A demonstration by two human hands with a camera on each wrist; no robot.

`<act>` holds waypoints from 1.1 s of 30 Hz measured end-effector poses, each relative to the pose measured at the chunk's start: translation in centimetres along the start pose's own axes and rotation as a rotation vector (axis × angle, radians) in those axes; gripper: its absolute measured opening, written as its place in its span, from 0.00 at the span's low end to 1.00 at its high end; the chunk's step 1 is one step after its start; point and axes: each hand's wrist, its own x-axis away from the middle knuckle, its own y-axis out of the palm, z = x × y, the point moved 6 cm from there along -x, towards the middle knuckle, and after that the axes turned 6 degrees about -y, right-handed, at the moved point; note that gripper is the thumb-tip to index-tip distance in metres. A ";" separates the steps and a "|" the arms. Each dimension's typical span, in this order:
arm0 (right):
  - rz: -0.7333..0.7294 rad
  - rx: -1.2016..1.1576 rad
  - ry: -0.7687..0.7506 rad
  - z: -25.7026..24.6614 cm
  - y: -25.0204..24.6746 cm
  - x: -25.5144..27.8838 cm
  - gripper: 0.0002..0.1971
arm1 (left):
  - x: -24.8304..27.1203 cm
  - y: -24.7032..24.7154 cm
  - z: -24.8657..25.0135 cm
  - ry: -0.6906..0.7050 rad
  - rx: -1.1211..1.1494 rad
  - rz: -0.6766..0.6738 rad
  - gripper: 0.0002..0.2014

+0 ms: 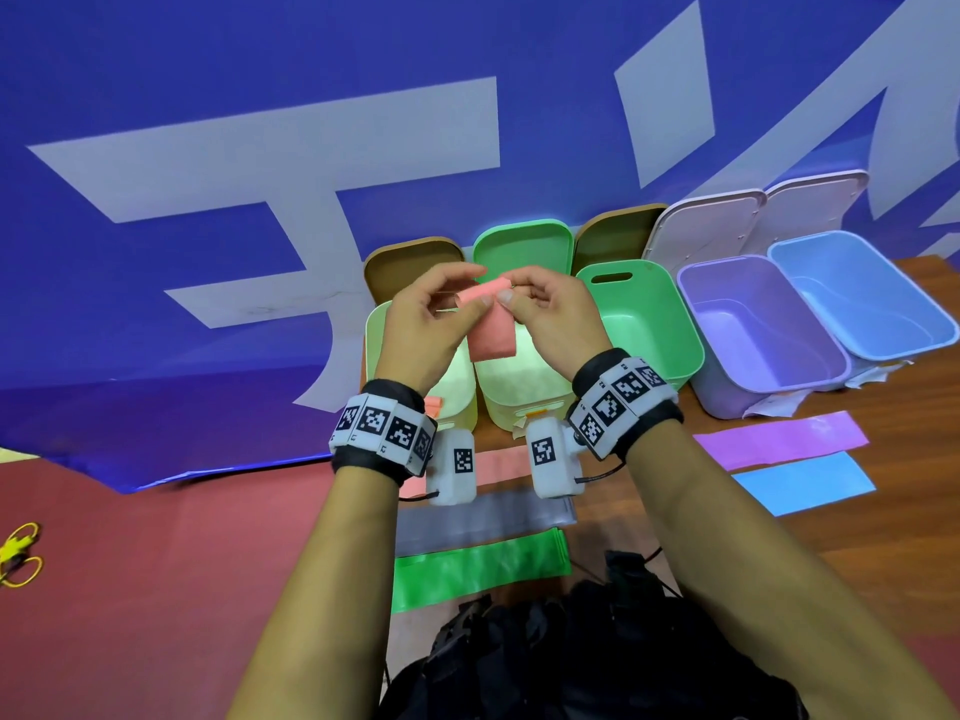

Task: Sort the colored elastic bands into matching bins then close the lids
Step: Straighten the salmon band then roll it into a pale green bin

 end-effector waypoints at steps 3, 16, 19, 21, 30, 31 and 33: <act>0.006 0.027 0.006 0.5 0.1 -0.1 0.07 | 0.0 0.0 -0.3 -0.011 -0.019 -0.013 0.13; -0.021 -0.036 -0.024 0.1 0.2 0.3 0.11 | 0.3 -0.2 -0.1 -0.045 0.029 0.059 0.04; -0.033 -0.012 -0.027 0.2 0.2 0.4 0.08 | 0.3 -0.2 -0.2 -0.050 0.014 0.052 0.04; -0.037 0.012 -0.032 0.1 0.3 0.5 0.06 | 0.3 -0.1 -0.2 -0.056 0.030 0.049 0.04; -0.009 0.128 -0.040 0.7 -0.2 0.4 0.14 | 0.3 -0.1 -0.9 -0.062 0.059 0.024 0.09; -0.004 0.109 -0.036 0.6 -0.2 0.4 0.15 | 0.3 -0.1 -0.9 -0.062 0.063 0.026 0.09; 0.007 0.057 -0.023 0.8 -0.1 0.5 0.15 | 0.2 -0.2 -0.7 -0.058 0.059 0.036 0.07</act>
